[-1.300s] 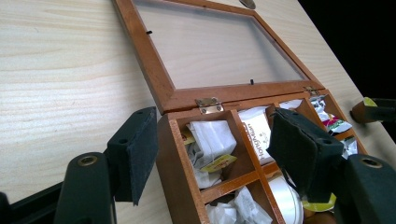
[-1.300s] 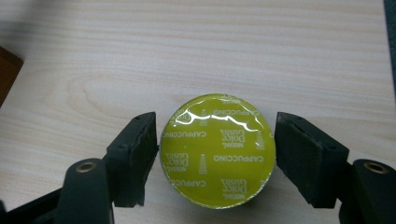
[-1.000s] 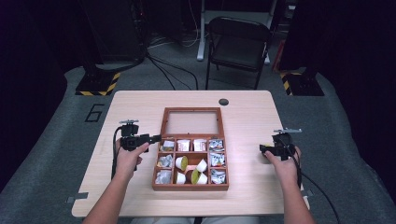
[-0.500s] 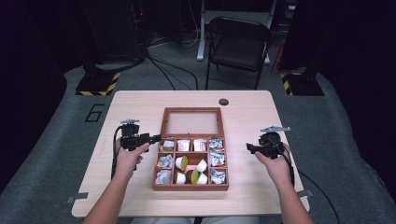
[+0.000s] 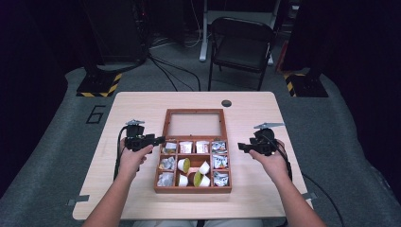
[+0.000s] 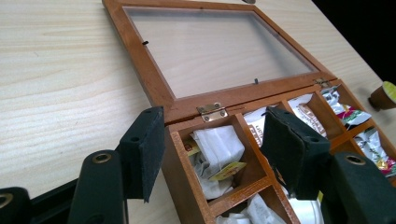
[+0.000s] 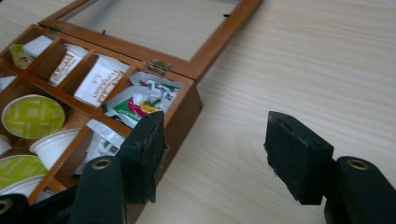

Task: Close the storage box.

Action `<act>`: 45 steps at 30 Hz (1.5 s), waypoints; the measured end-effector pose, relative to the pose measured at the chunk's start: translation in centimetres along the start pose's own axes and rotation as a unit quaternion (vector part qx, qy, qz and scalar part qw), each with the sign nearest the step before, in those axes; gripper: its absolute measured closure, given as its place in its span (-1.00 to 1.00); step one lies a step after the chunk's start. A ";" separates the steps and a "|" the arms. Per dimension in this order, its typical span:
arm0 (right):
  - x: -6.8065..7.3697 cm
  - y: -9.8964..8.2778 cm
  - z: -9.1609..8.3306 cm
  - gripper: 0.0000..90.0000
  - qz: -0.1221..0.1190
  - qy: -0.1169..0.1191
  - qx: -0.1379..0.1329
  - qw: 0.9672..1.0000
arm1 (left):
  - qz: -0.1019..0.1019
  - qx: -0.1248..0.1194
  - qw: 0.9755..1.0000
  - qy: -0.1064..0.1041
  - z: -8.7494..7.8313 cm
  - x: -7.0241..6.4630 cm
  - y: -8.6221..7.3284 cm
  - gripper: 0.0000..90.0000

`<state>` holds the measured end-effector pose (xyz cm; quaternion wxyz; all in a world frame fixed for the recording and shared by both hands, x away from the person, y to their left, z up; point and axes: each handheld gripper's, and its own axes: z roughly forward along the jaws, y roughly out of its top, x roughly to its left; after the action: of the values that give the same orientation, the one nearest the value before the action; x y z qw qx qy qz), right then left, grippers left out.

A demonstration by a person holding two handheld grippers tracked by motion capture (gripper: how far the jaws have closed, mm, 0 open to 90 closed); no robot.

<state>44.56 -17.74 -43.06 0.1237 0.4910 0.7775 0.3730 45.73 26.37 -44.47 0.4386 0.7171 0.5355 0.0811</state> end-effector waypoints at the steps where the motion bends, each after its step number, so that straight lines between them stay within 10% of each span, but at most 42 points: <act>1: 0.2 0.2 0.0 -0.16 0.000 0.003 0.000 1.000 | 0.001 0.000 1.000 -0.001 0.1 0.0 0.0 -0.12; 22: 1.9 4.0 1.6 -0.10 0.005 0.050 -0.008 0.999 | 0.018 0.017 1.000 -0.015 1.1 -0.3 2.2 -0.14; 45: 2.8 6.1 5.1 -0.19 -0.021 0.047 0.001 0.999 | -0.002 0.008 1.000 -0.015 3.2 0.8 3.1 -0.17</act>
<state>50.17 -11.52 -41.84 0.0949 0.4570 0.7926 0.3923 50.15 25.19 -44.48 0.4408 0.7210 0.5308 0.0647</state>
